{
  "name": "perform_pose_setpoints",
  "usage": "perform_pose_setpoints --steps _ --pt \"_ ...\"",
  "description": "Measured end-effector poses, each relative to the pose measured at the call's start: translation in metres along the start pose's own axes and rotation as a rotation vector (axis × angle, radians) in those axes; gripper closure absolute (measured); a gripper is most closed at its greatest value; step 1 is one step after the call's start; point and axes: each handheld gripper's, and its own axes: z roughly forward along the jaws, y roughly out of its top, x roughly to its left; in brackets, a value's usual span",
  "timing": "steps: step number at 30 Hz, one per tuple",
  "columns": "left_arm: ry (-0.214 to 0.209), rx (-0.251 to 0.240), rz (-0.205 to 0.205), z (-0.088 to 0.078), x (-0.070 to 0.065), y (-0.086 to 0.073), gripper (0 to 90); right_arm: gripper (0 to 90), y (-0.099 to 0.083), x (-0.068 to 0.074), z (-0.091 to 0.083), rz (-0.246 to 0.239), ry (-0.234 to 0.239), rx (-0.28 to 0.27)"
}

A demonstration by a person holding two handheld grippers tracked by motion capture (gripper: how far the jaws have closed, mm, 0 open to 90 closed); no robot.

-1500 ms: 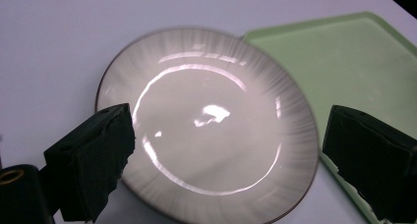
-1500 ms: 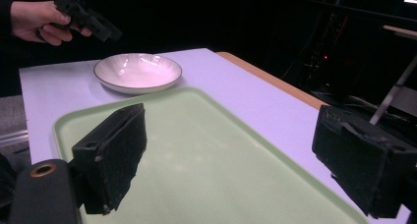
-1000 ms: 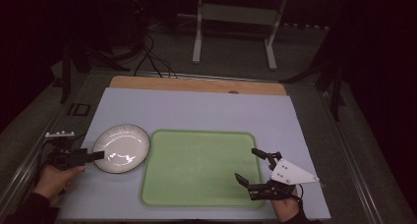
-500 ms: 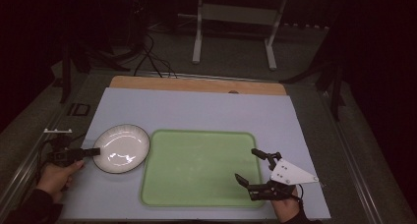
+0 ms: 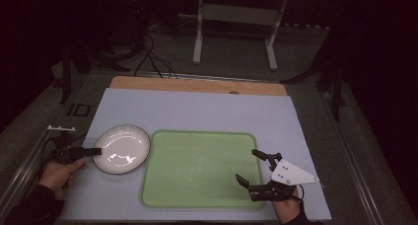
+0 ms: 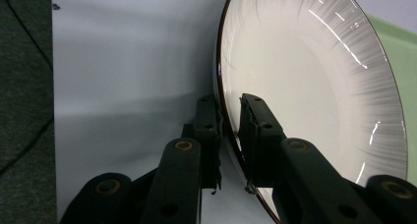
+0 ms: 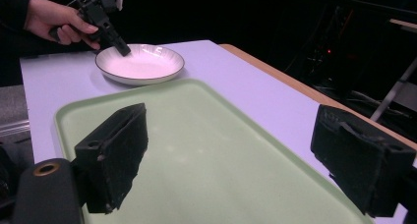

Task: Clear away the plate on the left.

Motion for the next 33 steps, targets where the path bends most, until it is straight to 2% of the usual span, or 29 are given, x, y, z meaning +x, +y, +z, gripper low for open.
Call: perform_pose_setpoints --steps 2,5,11,13,18,20,24,26,29,33 --pt "0.001 0.019 -0.003 0.0 0.0 0.003 79.1 14.0 0.0 0.0 0.001 0.0 -0.001 0.003" --pt "0.0 0.018 -0.01 0.0 0.0 0.004 80.2 14.0 0.0 0.0 0.001 -0.002 -0.002 0.007" --pt "0.009 -0.012 -0.044 0.0 -0.003 0.005 83.3 14.0 -0.001 0.0 0.002 0.002 -0.007 0.007" --pt "-0.001 -0.023 -0.052 -0.002 -0.003 0.005 84.1 14.0 0.0 0.0 0.002 0.0 -0.007 0.006" --pt "0.014 -0.044 -0.046 -0.006 -0.004 0.008 85.3 14.0 -0.001 -0.001 0.002 0.005 -0.009 0.005" --pt "0.001 -0.055 -0.048 -0.006 -0.004 0.01 85.7 14.1 -0.001 -0.001 0.002 0.009 -0.01 0.005" --pt "0.006 -0.063 -0.051 -0.007 -0.005 0.011 85.9 14.0 -0.001 -0.001 0.002 0.009 -0.012 0.002" --pt "-0.018 -0.086 -0.064 -0.011 -0.005 0.012 85.6 14.0 -0.001 -0.001 0.002 0.012 -0.011 0.002" --pt "-0.026 -0.104 -0.063 -0.016 -0.007 0.014 84.9 14.1 -0.001 -0.002 0.002 0.015 -0.013 0.002" --pt "-0.015 -0.125 -0.059 -0.022 -0.011 0.015 84.5 14.1 -0.001 -0.002 0.003 0.017 -0.012 0.0"
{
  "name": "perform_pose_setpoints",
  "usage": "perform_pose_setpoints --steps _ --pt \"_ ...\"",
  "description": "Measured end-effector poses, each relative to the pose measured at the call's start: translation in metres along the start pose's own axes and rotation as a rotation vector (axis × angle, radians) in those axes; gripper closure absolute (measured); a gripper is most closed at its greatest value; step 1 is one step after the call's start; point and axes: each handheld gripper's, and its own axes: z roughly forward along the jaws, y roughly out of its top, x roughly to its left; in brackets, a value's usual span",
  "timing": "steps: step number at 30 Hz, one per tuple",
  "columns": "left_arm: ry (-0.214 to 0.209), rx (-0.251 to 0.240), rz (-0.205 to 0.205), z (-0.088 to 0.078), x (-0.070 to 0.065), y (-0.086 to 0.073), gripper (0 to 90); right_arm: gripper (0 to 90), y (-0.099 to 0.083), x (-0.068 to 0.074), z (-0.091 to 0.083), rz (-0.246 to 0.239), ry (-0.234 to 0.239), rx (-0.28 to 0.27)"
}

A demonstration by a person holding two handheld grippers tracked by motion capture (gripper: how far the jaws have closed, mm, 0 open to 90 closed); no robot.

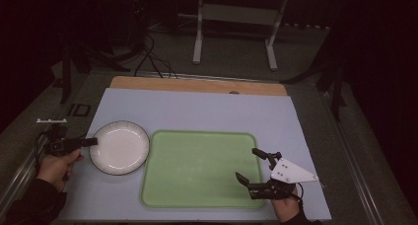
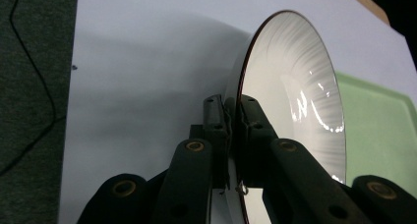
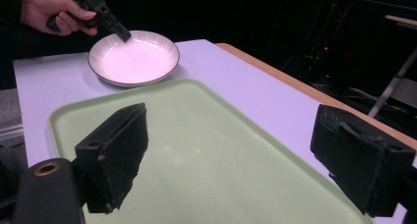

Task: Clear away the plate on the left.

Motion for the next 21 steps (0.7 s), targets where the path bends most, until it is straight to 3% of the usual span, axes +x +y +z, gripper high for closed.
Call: perform_pose_setpoints --steps 10,21 --pt "-0.052 -0.025 0.01 -0.013 -0.015 0.007 84.4 14.1 0.0 0.0 -0.001 -0.001 -0.004 -0.003" --pt "-0.081 -0.03 0.025 -0.012 -0.037 0.013 84.4 14.0 0.0 -0.001 -0.001 0.005 -0.005 -0.005"
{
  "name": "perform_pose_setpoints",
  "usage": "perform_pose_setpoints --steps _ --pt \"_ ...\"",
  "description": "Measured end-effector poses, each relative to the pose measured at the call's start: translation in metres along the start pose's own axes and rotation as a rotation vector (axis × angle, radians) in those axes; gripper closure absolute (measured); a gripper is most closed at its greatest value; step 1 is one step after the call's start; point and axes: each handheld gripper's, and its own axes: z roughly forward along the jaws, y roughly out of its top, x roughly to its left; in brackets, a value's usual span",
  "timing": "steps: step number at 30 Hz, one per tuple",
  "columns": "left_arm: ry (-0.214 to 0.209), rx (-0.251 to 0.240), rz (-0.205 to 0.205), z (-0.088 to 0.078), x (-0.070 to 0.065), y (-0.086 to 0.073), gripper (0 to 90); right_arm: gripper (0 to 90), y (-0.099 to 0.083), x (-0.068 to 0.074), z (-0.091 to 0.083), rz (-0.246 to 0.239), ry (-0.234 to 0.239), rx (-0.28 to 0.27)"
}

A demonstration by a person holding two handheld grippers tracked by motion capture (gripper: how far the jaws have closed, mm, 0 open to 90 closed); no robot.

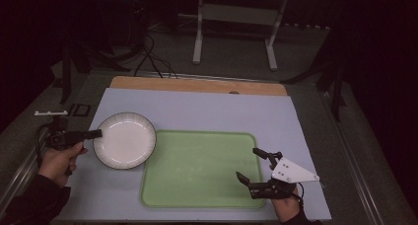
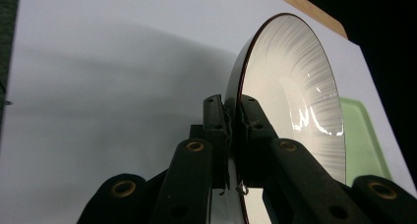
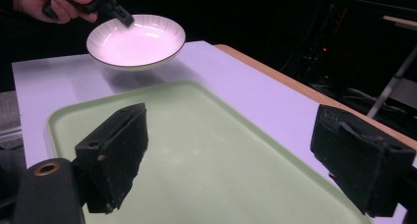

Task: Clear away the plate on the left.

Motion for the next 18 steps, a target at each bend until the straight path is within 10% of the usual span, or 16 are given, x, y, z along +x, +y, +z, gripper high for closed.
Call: perform_pose_setpoints --steps 18 --pt "-0.063 0.029 0.063 0.013 -0.037 0.006 84.2 14.1 0.001 -0.001 -0.003 0.003 -0.009 -0.009"
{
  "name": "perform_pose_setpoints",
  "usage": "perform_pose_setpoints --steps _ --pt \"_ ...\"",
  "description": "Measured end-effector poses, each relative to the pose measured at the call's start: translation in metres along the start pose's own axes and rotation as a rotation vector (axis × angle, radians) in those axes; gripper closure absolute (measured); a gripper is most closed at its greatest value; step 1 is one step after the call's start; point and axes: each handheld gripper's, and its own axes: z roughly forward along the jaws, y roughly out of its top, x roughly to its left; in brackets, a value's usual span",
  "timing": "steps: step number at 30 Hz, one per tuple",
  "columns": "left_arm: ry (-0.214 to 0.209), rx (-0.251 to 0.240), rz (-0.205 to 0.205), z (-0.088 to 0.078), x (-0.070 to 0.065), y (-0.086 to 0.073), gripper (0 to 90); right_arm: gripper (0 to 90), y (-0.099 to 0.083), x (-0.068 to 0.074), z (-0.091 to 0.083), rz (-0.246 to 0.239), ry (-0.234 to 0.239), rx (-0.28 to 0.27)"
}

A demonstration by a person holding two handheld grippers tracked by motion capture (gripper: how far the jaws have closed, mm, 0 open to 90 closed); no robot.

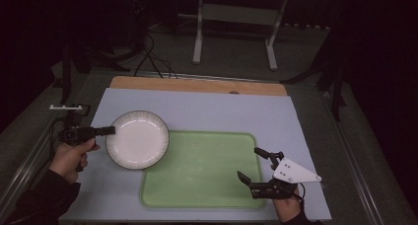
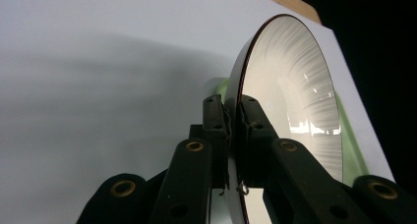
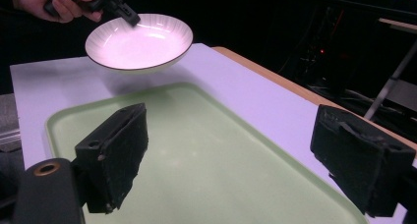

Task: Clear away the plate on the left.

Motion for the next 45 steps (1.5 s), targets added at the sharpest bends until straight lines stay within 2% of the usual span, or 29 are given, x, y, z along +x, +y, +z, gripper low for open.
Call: perform_pose_setpoints --steps 2,3,4,5,7,12,17,20,21,23,24,25,26,27,28,36,45 --pt "-0.011 0.011 0.017 0.003 -0.009 0.003 84.2 14.0 0.0 0.0 0.0 -0.003 0.0 0.002" --pt "-0.011 0.011 0.017 0.003 -0.009 0.003 84.2 14.0 0.0 0.0 0.0 -0.003 0.0 0.002" --pt "-0.019 0.026 0.03 0.006 -0.016 0.004 84.2 14.0 0.0 0.001 0.0 -0.004 0.001 0.002" --pt "-0.019 0.026 0.03 0.006 -0.016 0.004 84.2 14.0 0.0 0.001 0.0 -0.004 0.001 0.002" --pt "-0.021 0.034 0.056 0.009 -0.024 0.006 84.1 14.0 0.001 0.001 0.0 -0.007 0.0 0.003" --pt "-0.047 0.046 0.059 0.017 -0.036 0.008 84.1 14.0 0.001 0.001 -0.002 -0.009 -0.003 -0.006" --pt "-0.061 0.06 0.093 0.026 -0.049 0.009 84.1 14.0 0.001 0.001 -0.003 -0.009 -0.007 -0.008" --pt "-0.07 0.075 0.113 0.032 -0.057 0.009 84.1 14.1 0.002 0.0 -0.004 -0.009 -0.01 -0.012" --pt "-0.089 0.086 0.119 0.038 -0.062 0.01 84.1 14.0 0.002 0.0 -0.004 -0.009 -0.011 -0.013" --pt "-0.097 0.089 0.12 0.04 -0.065 0.01 84.1 14.0 0.002 0.0 -0.005 -0.008 -0.01 -0.015" --pt "-0.108 0.098 0.131 0.046 -0.071 0.01 84.1 14.0 0.002 0.0 -0.005 -0.009 -0.012 -0.016" --pt "-0.108 0.098 0.131 0.046 -0.071 0.01 84.1 14.0 0.002 0.0 -0.005 -0.008 -0.011 -0.016" --pt "-0.11 0.109 0.148 0.051 -0.077 0.011 84.1 14.1 0.002 0.0 -0.006 -0.009 -0.011 -0.017" --pt "-0.11 0.109 0.148 0.051 -0.077 0.011 84.1 14.1 0.002 0.0 -0.006 -0.009 -0.011 -0.017" --pt "-0.12 0.119 0.156 0.057 -0.083 0.011 84.1 14.0 0.002 0.0 -0.006 -0.006 -0.013 -0.019" --pt "-0.159 0.154 0.193 0.075 -0.102 0.01 84.1 14.0 0.002 -0.001 -0.007 -0.009 -0.015 -0.025" --pt "-0.186 0.182 0.217 0.093 -0.115 0.006 84.1 14.0 0.002 -0.002 -0.008 -0.004 -0.017 -0.031"
